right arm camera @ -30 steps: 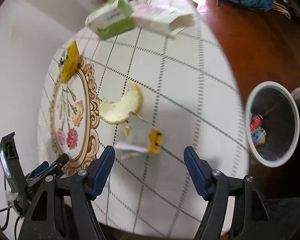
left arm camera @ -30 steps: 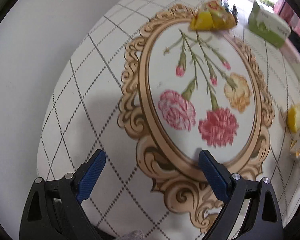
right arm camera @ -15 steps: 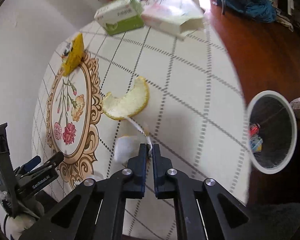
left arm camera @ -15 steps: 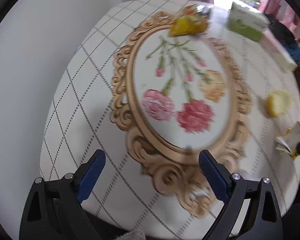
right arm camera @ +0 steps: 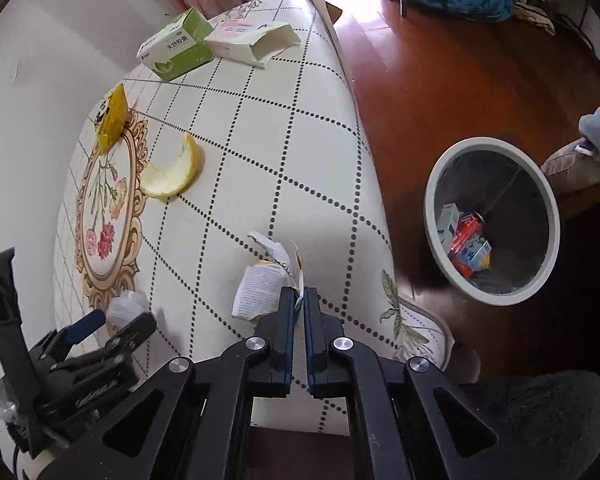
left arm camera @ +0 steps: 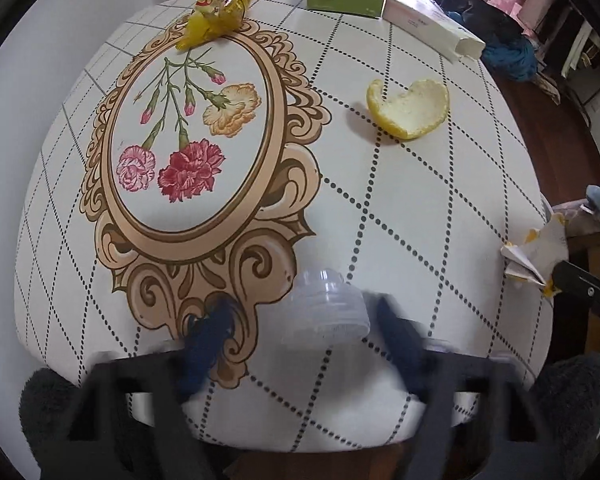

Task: Collect trash
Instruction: 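Grasp the clear plastic cup with the left tool while the right tool grasps paper scraps, then carry the cup and paper scraps over the wastebasket and release them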

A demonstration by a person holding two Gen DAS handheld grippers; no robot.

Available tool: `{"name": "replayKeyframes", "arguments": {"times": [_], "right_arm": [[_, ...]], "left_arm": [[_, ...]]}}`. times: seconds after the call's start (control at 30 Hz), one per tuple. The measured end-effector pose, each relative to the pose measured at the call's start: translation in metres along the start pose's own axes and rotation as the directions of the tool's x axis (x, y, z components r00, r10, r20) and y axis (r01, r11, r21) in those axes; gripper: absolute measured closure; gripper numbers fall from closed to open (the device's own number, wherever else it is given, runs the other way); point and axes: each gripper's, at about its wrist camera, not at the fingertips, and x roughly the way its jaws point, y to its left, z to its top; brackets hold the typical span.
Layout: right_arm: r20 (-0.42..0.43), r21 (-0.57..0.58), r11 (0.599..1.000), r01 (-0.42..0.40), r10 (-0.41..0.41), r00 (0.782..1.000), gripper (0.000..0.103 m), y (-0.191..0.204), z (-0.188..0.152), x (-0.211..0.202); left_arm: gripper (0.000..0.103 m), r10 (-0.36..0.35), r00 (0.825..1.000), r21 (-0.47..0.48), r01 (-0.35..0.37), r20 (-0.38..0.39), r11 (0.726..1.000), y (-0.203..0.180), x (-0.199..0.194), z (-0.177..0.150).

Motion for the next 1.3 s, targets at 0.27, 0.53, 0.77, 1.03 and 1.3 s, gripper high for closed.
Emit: {"name": "replayKeyframes", "arguments": {"times": [0.27,0.53,0.77,1.03,1.3], "right_arm": [[-0.012,-0.006,1.000,-0.013,0.013,1.000,0.074,0.006,0.006,0.020],[0.065,-0.037,0.999,-0.005,0.007,0.998,0.095,0.017,0.000,0.006],[0.146,-0.016,0.999,-0.032,0.034,0.989,0.095,0.013,0.009,-0.035],[0.267,0.034,0.999,-0.030,0.020,0.964,0.095,-0.018,0.035,-0.104],[0.335,0.136,0.990,0.039,-0.083,0.939,0.095,-0.099,0.058,-0.155]], "left_arm": [[0.066,0.025,0.999,-0.004,-0.024,0.039,1.000,-0.003,-0.008,0.001],[0.066,0.060,0.993,0.020,-0.063,0.102,0.998,0.004,-0.030,0.008],[0.066,0.037,0.979,0.040,-0.046,0.199,0.998,-0.008,-0.084,0.013],[0.066,-0.064,0.950,0.113,0.031,0.305,0.993,-0.058,-0.138,0.049],[0.066,-0.188,0.934,0.245,0.114,0.302,0.963,-0.154,-0.144,0.081]]}}
